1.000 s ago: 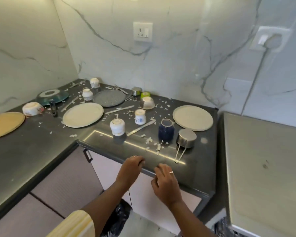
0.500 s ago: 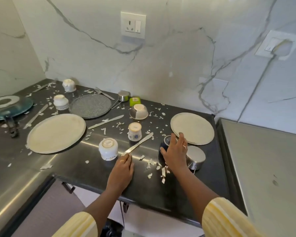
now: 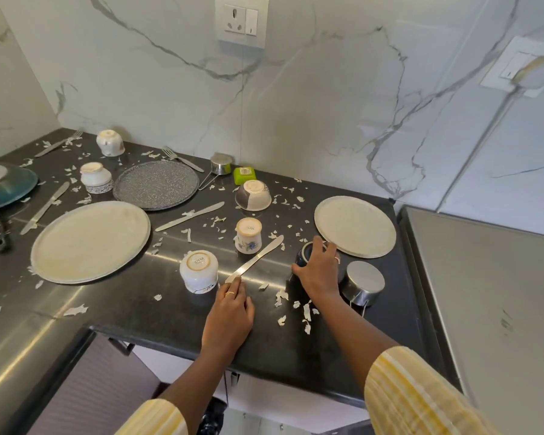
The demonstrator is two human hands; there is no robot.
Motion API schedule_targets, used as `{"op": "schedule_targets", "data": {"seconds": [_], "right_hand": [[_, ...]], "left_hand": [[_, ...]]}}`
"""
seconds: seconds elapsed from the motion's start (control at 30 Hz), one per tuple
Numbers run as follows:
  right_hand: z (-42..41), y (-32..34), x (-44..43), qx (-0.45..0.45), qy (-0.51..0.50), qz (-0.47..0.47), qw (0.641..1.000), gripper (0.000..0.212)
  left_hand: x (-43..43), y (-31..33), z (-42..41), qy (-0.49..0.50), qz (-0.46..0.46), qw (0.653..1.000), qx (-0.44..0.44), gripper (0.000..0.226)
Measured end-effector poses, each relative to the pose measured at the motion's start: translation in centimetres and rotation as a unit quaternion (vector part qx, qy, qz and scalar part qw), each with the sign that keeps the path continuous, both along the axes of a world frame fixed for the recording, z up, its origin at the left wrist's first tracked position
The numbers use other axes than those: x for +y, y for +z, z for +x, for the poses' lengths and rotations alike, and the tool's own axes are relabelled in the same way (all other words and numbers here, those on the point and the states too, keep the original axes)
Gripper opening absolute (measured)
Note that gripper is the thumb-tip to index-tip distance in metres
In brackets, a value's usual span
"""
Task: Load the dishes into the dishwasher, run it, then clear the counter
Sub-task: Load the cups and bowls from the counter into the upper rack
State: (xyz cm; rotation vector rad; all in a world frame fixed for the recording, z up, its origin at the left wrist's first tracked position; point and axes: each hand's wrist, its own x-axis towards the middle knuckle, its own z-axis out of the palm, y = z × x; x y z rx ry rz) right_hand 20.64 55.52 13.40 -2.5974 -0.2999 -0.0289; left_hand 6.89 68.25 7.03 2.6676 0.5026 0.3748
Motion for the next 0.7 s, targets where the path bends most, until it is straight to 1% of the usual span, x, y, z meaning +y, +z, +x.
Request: {"op": "schedule_targets", "data": {"seconds": [0.1, 0.17, 0.2, 0.27, 0.33, 0.4, 0.53, 0.7], "right_hand": [[-1.2, 0.1, -0.3, -0.028, 0.014, 0.016, 0.999, 0.075], [-2.1, 0.1, -0.7, -0.046, 0.023, 0.024, 0.998, 0.074], [-2.6, 0.2, -0.9, -0.054, 0.028, 0.024, 0.998, 0.073], [-3.6, 0.2, -1.6, -0.069, 0.04, 0.02, 0.997, 0.073], [-4.7, 0.4, -2.6, -0.079, 0.047, 0.026, 0.995, 0.073], [-5.9, 0.6, -4.0, -0.088, 0.054, 0.038, 0.994, 0.073], [-8.5, 0.9, -7.3, -0.111, 0.075, 0.051, 0.99, 0.07], [-12.7, 0.9, -12.8, -0.121, 0.083, 0.082, 0.986, 0.072]], "left_hand": [[0.0, 0.0, 0.0, 0.004, -0.003, 1.0, -0.005, 0.047], [0.0, -0.1, -0.3, -0.012, 0.002, 1.0, -0.002, 0.047], [0.0, -0.2, -0.3, -0.015, -0.015, 1.0, -0.002, 0.046], [-0.1, 0.3, -0.6, 0.012, -0.098, 0.995, -0.018, 0.044], [-0.2, 0.8, -0.9, 0.035, -0.129, 0.989, -0.056, 0.041], [-0.6, 1.2, -1.6, 0.04, -0.122, 0.989, -0.076, 0.039], [-2.6, 1.3, -4.0, 0.049, -0.089, 0.991, -0.087, 0.037], [-8.5, 0.9, -7.7, 0.049, -0.06, 0.992, -0.097, 0.035]]}}
